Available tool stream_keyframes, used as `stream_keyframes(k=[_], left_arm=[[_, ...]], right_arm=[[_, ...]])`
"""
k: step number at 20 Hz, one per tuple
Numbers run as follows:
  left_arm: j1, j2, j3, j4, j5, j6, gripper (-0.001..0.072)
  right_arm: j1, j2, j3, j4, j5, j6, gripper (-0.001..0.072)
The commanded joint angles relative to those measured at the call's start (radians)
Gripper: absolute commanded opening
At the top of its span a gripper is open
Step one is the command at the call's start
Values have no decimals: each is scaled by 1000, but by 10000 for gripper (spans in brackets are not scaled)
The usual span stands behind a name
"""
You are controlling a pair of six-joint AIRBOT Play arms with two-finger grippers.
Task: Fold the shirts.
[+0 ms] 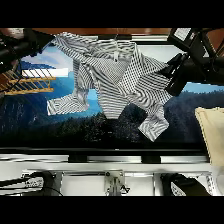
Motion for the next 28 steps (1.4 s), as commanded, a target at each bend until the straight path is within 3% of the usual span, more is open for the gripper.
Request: stream_keyframes(k=[1, 6, 12, 15, 22, 24, 26, 28], left_arm=[[-18, 79, 6, 12, -145, 24, 50], [-185, 155, 6, 51, -241, 21, 50], [-507, 111, 5, 185, -41, -12, 50], [-605, 50, 5, 216, 4, -21, 51], [-477, 52, 42, 218, 12, -58, 51], [-465, 50, 43, 229, -55, -84, 50], [-480, 45, 43, 332, -169, -139, 50], [-499, 45, 43, 451, -201, -193, 51]], right_arm=[[1, -1, 0, -18, -75, 89, 87], [1, -23, 0, 61, -143, 167, 86], [1, -29, 8, 239, -256, 166, 86], [0, -29, 48, 255, -240, 177, 86], [0, 29, 66, 249, -239, 289, 86], [0, 38, 66, 247, -247, 322, 86], [0, 36, 66, 225, -267, 377, 86], [0, 30, 66, 221, -295, 431, 86]])
